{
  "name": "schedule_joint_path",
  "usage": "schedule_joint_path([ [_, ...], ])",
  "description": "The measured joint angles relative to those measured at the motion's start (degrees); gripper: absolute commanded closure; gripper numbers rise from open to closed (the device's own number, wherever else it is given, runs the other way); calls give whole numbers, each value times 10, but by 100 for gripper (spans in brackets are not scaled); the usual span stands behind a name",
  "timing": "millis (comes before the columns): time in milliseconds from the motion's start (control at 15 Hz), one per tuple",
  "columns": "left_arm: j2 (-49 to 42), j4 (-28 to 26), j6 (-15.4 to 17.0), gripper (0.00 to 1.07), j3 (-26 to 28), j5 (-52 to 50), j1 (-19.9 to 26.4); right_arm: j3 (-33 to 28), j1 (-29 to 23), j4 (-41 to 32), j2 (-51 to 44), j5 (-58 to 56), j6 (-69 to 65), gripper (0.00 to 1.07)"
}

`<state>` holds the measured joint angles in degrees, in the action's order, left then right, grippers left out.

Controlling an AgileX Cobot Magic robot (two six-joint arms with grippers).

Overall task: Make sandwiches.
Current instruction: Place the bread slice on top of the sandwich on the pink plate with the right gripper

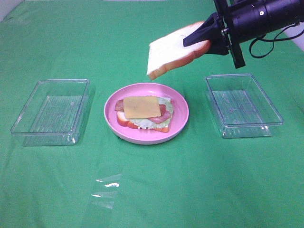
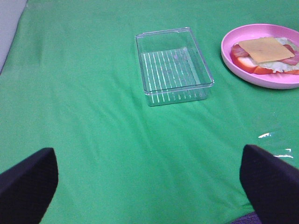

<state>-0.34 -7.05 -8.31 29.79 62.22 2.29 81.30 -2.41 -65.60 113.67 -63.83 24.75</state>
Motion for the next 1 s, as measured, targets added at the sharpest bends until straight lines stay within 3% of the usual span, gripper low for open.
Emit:
schedule_joint_path([
  [467, 0, 0, 0, 9, 0, 0, 0, -2, -125, -41, 44, 143, 21, 107],
  [1000, 0, 0, 0, 9, 0, 0, 0, -2, -127, -83, 121, 149, 25, 107],
])
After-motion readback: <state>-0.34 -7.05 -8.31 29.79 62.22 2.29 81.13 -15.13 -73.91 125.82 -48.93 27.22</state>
